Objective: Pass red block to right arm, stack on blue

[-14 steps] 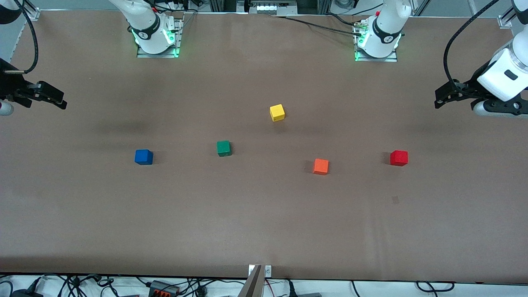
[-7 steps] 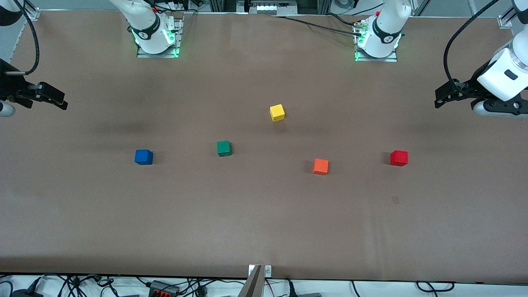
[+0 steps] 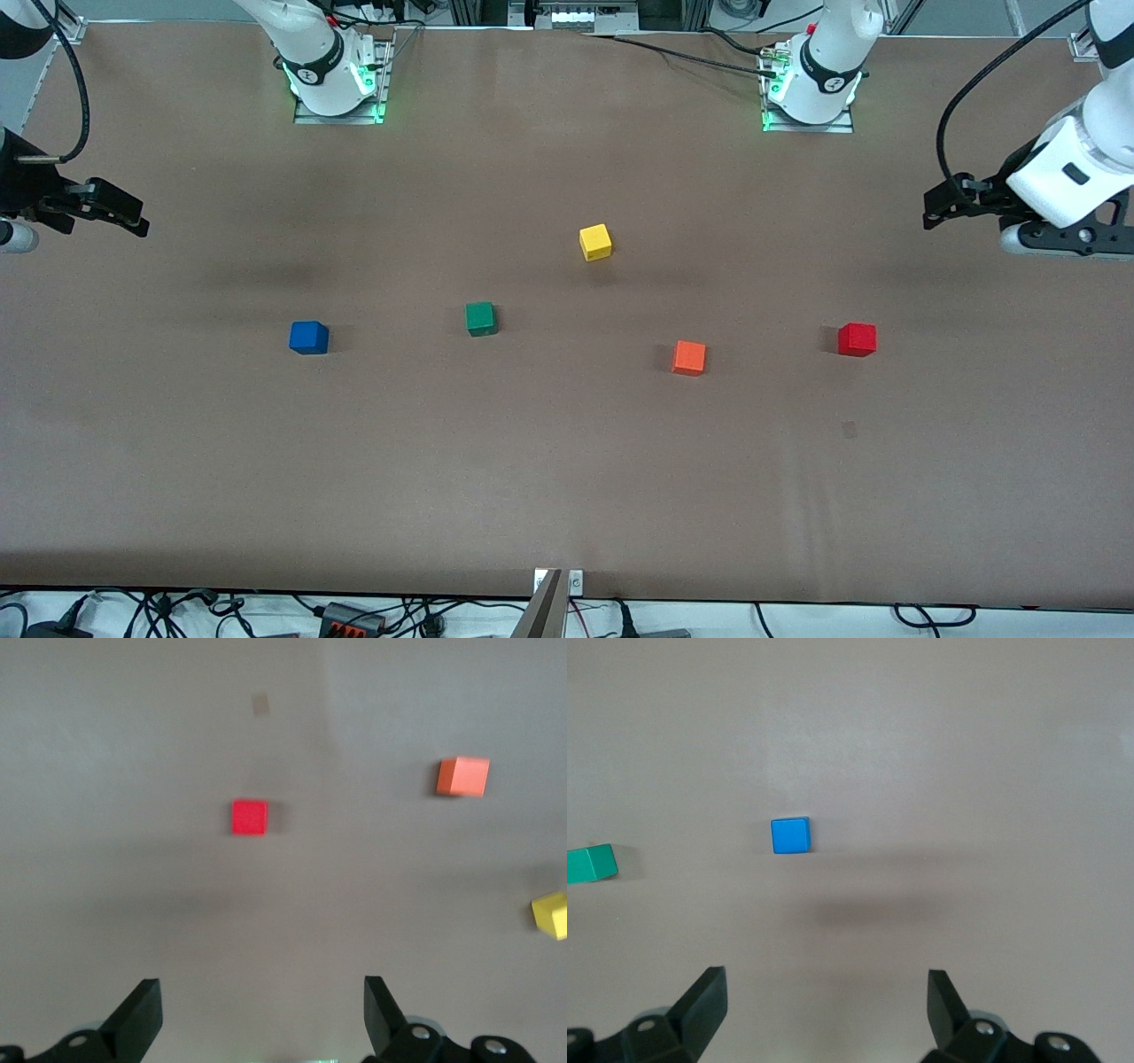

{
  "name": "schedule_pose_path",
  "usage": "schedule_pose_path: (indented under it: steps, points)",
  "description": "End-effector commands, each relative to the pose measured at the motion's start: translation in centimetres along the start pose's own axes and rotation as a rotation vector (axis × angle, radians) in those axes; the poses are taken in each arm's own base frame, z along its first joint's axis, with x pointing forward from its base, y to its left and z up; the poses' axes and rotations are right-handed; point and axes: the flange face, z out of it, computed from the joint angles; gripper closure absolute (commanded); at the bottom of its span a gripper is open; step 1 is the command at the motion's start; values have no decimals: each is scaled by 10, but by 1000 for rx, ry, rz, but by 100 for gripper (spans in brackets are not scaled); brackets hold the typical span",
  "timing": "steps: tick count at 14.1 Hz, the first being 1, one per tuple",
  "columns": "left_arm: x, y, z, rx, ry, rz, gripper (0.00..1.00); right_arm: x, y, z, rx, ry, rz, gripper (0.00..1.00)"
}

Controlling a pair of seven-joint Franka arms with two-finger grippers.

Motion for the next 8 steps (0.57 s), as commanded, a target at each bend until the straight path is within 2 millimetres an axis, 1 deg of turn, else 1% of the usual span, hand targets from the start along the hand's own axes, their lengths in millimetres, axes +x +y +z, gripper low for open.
schedule_pose_path:
  steps: [1, 2, 3, 4, 5, 6, 7, 8]
  points:
    - [12, 12, 11, -52, -51, 23, 0, -3, -2, -2, -2, -4, -14, 0]
    - [28, 14, 14, -98, -50, 13, 0, -3, -3, 0, -2, -7, -14, 0]
    - [48, 7, 9, -111, -30, 1, 0, -2, -6, 0, -1, -7, -19, 0]
    - [66, -5, 6, -103, -19, -11, 0, -3, -8, 1, -3, -8, -22, 0]
    - [68, -19, 5, -98, -21, -17, 0, -2, -9, 1, -3, -7, -24, 0]
    - [69, -41, 8, -104, -23, -49, 0, -2, -10, 2, -3, -11, -22, 0]
    - [72, -52, 19, -108, -42, -68, 0, -1, -9, 2, -3, -8, -21, 0]
    - [77, -57, 36, -105, -71, -74, 0, 0, -10, 4, -1, -11, -21, 0]
